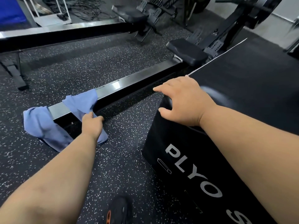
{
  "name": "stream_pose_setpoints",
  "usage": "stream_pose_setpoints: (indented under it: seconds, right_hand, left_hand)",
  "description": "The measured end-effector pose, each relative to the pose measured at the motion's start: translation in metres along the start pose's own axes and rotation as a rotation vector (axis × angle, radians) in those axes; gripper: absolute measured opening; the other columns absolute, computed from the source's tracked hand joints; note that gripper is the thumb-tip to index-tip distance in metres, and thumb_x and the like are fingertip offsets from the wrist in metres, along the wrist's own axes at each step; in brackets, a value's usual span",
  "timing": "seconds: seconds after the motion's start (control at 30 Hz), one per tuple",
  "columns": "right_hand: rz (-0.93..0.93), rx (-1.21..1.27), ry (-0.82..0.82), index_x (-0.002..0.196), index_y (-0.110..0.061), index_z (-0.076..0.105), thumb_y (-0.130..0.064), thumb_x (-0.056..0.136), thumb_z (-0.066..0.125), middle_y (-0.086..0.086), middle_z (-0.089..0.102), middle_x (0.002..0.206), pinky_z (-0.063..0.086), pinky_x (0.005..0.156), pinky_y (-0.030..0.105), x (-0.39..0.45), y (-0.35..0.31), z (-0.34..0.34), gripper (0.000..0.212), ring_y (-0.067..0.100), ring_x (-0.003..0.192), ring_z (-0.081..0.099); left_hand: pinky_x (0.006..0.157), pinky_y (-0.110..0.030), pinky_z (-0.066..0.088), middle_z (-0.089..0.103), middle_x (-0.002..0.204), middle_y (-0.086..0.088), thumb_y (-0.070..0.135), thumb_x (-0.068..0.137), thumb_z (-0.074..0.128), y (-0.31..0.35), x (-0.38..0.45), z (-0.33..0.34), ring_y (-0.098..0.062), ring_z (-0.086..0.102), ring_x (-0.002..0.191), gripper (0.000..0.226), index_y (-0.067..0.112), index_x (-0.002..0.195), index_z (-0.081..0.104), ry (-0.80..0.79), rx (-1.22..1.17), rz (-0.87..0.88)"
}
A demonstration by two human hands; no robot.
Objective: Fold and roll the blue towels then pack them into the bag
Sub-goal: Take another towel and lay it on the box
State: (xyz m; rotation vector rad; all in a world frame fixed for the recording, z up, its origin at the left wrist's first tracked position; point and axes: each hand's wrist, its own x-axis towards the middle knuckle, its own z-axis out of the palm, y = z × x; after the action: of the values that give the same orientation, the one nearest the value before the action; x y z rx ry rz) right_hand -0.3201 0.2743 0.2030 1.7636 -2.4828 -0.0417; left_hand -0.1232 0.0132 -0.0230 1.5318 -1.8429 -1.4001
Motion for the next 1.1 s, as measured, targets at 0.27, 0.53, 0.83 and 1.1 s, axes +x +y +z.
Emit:
stream_pose_setpoints:
  seconds: [0.27, 0.53, 0.83, 1.1]
  right_hand:
    - [0.008, -0.019, -0.020, 0.148, -0.041, 0.051, -0.072, 0.078, 0.040, -0.010, 0.062, 0.127, 0.031, 0.119, 0.050, 0.001, -0.001, -0.002, 0.077, 0.022, 0.126, 0.053]
    - [-0.002, -0.040, -0.059, 0.156, -0.040, 0.042, -0.077, 0.081, 0.034, -0.006, 0.060, 0.135, 0.024, 0.123, 0.053, -0.006, -0.006, -0.013, 0.085, 0.024, 0.131, 0.051]
    - [0.233, 0.563, 0.022, 0.158, -0.034, 0.043, -0.058, 0.103, 0.046, 0.001, 0.048, 0.159, 0.020, 0.127, 0.044, -0.058, -0.035, -0.035, 0.060, 0.027, 0.153, 0.032]
    - [0.392, 1.096, 0.058, 0.147, -0.064, 0.039, -0.047, 0.099, 0.060, -0.019, 0.068, 0.119, 0.047, 0.110, 0.039, -0.226, -0.149, -0.053, 0.055, -0.001, 0.109, 0.064]
  left_hand:
    - [0.069, -0.038, 0.032, 0.040, 0.088, -0.008, 0.020, 0.080, 0.054, 0.069, -0.023, -0.016, -0.020, 0.035, 0.081, 0.017, 0.010, 0.082, 0.040, 0.006, -0.150, 0.145]
    - [0.063, -0.034, 0.040, 0.062, 0.072, -0.024, 0.010, 0.083, 0.046, 0.148, -0.119, -0.053, -0.021, 0.051, 0.068, 0.018, -0.006, 0.092, 0.048, -0.290, -0.067, 0.337]
    - [0.089, -0.043, 0.031, 0.048, 0.103, -0.001, 0.014, 0.071, 0.047, 0.181, -0.271, -0.141, -0.020, 0.037, 0.096, 0.041, 0.032, 0.098, 0.072, -0.446, -0.377, 0.217]
    - [0.086, -0.025, 0.041, 0.070, 0.114, -0.007, 0.010, 0.060, 0.052, 0.181, -0.398, -0.177, -0.020, 0.058, 0.106, 0.055, 0.010, 0.106, 0.082, -0.607, -0.544, 0.117]
